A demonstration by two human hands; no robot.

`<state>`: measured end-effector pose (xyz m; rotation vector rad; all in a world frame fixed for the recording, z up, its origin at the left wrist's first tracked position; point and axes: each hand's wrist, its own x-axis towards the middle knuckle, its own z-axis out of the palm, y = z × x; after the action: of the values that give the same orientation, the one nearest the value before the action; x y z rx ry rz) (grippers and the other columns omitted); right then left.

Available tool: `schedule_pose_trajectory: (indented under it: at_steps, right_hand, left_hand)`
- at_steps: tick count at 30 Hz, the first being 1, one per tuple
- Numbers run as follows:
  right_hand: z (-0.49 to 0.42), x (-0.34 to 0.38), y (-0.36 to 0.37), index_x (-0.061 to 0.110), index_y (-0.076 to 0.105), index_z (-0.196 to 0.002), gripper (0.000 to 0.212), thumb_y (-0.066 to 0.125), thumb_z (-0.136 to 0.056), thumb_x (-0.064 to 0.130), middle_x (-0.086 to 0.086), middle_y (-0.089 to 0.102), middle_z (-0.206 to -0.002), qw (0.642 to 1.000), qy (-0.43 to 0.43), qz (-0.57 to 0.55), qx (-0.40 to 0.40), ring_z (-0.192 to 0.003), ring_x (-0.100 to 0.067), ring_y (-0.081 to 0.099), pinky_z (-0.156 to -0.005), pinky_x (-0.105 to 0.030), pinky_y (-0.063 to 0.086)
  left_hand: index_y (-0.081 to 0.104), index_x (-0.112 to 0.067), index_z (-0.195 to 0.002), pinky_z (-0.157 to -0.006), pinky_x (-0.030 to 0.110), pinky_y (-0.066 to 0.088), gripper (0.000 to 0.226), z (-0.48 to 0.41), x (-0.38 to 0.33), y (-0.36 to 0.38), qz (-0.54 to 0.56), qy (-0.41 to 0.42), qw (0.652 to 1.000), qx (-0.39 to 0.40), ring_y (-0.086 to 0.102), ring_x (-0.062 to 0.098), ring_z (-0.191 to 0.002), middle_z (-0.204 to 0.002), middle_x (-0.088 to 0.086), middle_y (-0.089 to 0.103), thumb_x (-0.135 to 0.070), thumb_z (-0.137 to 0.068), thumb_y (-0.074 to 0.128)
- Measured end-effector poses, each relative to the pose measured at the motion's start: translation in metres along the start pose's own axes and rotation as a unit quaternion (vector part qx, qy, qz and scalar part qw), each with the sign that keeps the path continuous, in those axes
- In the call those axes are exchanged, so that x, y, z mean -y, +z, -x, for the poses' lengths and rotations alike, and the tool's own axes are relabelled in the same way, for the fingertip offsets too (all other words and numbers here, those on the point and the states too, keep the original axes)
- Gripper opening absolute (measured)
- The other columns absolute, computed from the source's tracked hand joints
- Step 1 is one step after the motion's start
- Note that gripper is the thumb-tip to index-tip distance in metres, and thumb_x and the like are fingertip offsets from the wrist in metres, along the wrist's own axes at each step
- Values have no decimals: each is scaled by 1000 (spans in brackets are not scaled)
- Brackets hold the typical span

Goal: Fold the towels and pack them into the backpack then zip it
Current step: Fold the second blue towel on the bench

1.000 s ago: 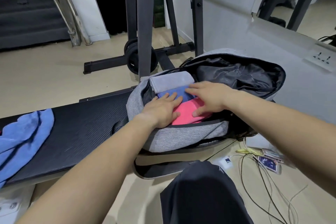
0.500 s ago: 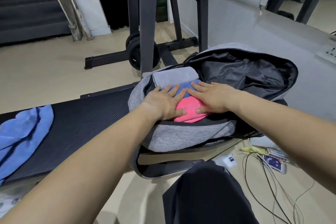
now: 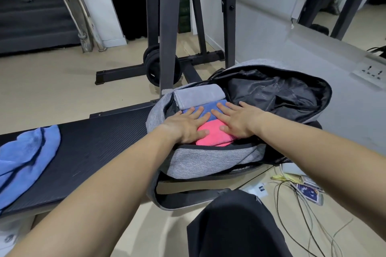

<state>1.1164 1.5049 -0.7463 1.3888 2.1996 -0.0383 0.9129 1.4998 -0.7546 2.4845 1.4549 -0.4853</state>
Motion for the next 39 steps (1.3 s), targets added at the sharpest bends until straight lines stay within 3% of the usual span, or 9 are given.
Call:
schedule_pose_trajectory:
  at_steps: [3, 5, 7, 16, 21, 25, 32, 35, 39]
  right_hand:
    - [5, 4, -26, 27, 7, -161, 64, 26, -104, 51, 1, 3, -169, 999, -1, 4, -44, -155, -20, 9, -122, -51, 10]
    - [9, 12, -47, 26, 14, -160, 61, 31, -104, 46, 1, 14, -168, 995, -5, -37, -96, -152, -22, 22, -121, -49, 19]
    - [12, 28, -68, 23, 15, -160, 61, 32, -105, 44, 0, 21, -166, 989, -17, -77, -123, -149, -25, 29, -119, -45, 26]
    - [3, 196, -132, 19, 21, -155, 64, 37, -102, 53, -10, 41, -151, 972, -98, -111, -185, -134, -36, 45, -101, -52, 43]
    - [-13, 309, -146, 17, 15, -159, 75, 40, -100, 56, -7, 33, -157, 965, -176, -101, -169, -139, -31, 39, -104, -48, 42]
    - [-31, 383, -156, 17, 20, -156, 67, 38, -102, 51, -6, 35, -153, 954, -222, -90, -179, -134, -30, 40, -100, -48, 43]
    - [-78, 448, -168, 20, 36, -148, 51, 46, -101, 37, -4, 36, -152, 935, -244, -93, -241, -135, -29, 35, -103, -43, 40]
    - [-93, 454, -169, 20, 55, -126, 35, 56, -97, 39, -2, 51, -134, 921, -247, -135, -271, -124, -26, 46, -97, -38, 40]
    - [-93, 448, -169, 23, 54, -99, 9, 59, -93, 27, 2, 55, -110, 886, -271, -232, -297, -105, -22, 52, -85, -37, 43]
  left_hand:
    - [22, -35, -157, -120, 43, 24, 61, 10, 1, -19, 35, -3, 998, -44, 21, 20, -151, -165, -5, 20, -55, -101, 37]
    - [41, -35, -146, -106, 41, 42, 51, 25, 7, -28, 72, -19, 991, -110, 47, 27, -134, -147, -2, 51, -52, -98, 45]
    - [46, -34, -143, -99, 41, 46, 50, 48, 21, -32, 98, -52, 982, -155, 54, 28, -125, -137, 1, 59, -49, -95, 50]
    - [42, -24, -147, -106, 38, 41, 56, 221, 132, 21, 128, -246, 943, -182, 46, 24, -134, -150, 2, 46, -47, -97, 50]
    - [44, -19, -141, -86, 42, 48, 50, 316, 190, 78, 143, -378, 883, -238, 51, 30, -122, -146, 3, 38, -38, -95, 50]
    - [48, -15, -139, -96, 48, 46, 50, 363, 225, 118, 158, -445, 835, -282, 45, 34, -128, -146, 9, 42, -33, -92, 55]
    - [35, -28, -150, -103, 46, 43, 64, 372, 266, 166, 217, -461, 807, -299, 35, 32, -136, -155, 2, 32, -36, -91, 59]
    - [32, -31, -153, -107, 47, 39, 66, 363, 275, 164, 225, -444, 801, -331, 30, 32, -140, -159, 5, 26, -41, -93, 58]
    - [44, -29, -147, -112, 45, 31, 58, 347, 275, 150, 150, -424, 799, -399, 29, 31, -140, -156, 5, 32, -40, -93, 59]
